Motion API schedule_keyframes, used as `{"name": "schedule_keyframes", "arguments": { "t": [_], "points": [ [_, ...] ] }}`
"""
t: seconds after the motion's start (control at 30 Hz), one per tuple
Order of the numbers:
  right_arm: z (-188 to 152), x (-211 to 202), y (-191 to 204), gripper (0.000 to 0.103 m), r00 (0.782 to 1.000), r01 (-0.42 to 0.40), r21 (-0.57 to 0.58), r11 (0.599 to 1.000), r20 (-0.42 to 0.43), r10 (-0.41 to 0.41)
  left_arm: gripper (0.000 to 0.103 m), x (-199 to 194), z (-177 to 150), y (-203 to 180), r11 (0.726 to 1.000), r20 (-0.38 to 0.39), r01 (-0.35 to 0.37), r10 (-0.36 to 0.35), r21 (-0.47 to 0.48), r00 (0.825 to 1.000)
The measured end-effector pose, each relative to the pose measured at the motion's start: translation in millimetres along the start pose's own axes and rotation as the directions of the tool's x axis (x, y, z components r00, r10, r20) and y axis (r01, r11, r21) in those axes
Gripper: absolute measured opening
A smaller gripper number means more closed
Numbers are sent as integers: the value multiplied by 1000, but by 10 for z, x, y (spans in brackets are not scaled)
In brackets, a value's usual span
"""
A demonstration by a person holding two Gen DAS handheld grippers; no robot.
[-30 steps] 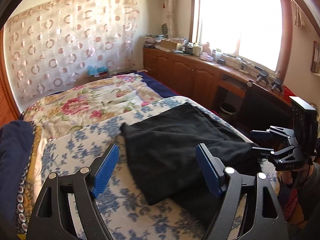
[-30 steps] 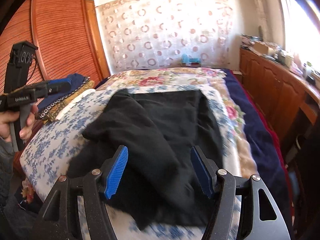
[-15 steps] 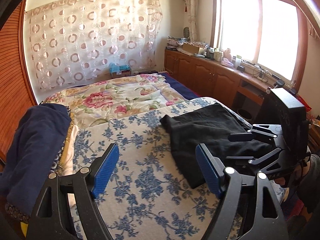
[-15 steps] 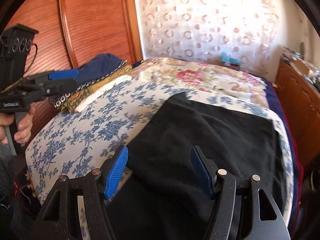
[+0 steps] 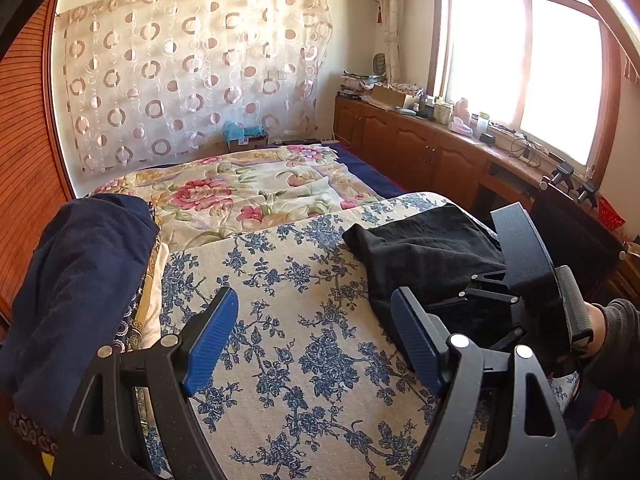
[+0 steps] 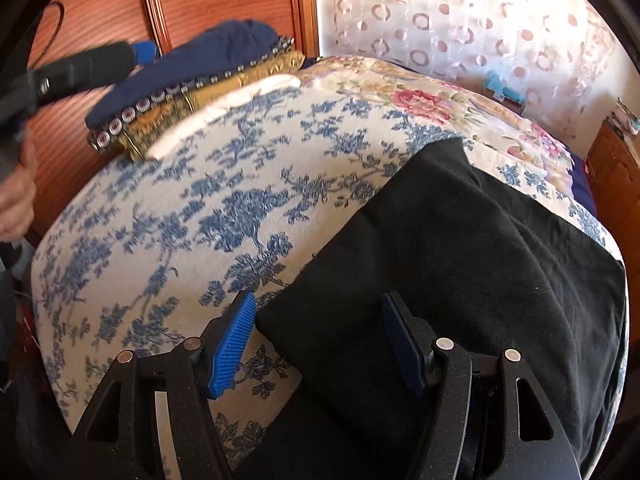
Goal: Fold small clothes
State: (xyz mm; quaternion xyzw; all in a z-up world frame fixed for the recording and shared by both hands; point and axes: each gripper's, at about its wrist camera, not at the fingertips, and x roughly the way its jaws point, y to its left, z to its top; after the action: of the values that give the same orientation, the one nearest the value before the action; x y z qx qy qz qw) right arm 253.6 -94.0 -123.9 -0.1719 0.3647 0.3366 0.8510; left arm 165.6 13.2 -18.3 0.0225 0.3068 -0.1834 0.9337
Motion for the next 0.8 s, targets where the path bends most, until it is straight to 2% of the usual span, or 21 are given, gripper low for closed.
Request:
{"name": "schedule_keyframes", "arguments": {
  "t": [0.2,0.27,0.33,0.4,0.5,0.63,0.7,0.8],
  "points": [
    [-37,28,134,66,999,50,-59,997,12,-49,80,83,-37,50,1000,-19,8,-9,-13,1000],
    [-49,8,125,58,999,38,-57,998,20,-37,80,110,-48,55,1000,-22,14,-14,-21,1000],
    [-58,-8,106,35,998,64,-56,996,24,-62,80,148,-66,67,999,-31,19,-20,-34,999],
    [-73,-55,31,18,998,59,-43,997,21,-58,80,199,-91,61,998,-42,30,-32,-46,999],
    [-66,-166,-98,15,999,7,15,1000,40,-7,80,259,-117,18,998,-55,39,-42,-52,998],
    [-17,-505,-286,15,991,-29,73,997,134,19,80,340,-125,-56,998,-74,53,-56,-43,996],
    [8,-692,-409,15,985,-26,92,995,175,9,80,389,-117,-110,998,-82,59,-62,-37,995],
    [43,-902,-608,15,975,35,91,995,215,-54,80,466,-97,-195,997,-94,71,-73,-26,993]
  ]
}}
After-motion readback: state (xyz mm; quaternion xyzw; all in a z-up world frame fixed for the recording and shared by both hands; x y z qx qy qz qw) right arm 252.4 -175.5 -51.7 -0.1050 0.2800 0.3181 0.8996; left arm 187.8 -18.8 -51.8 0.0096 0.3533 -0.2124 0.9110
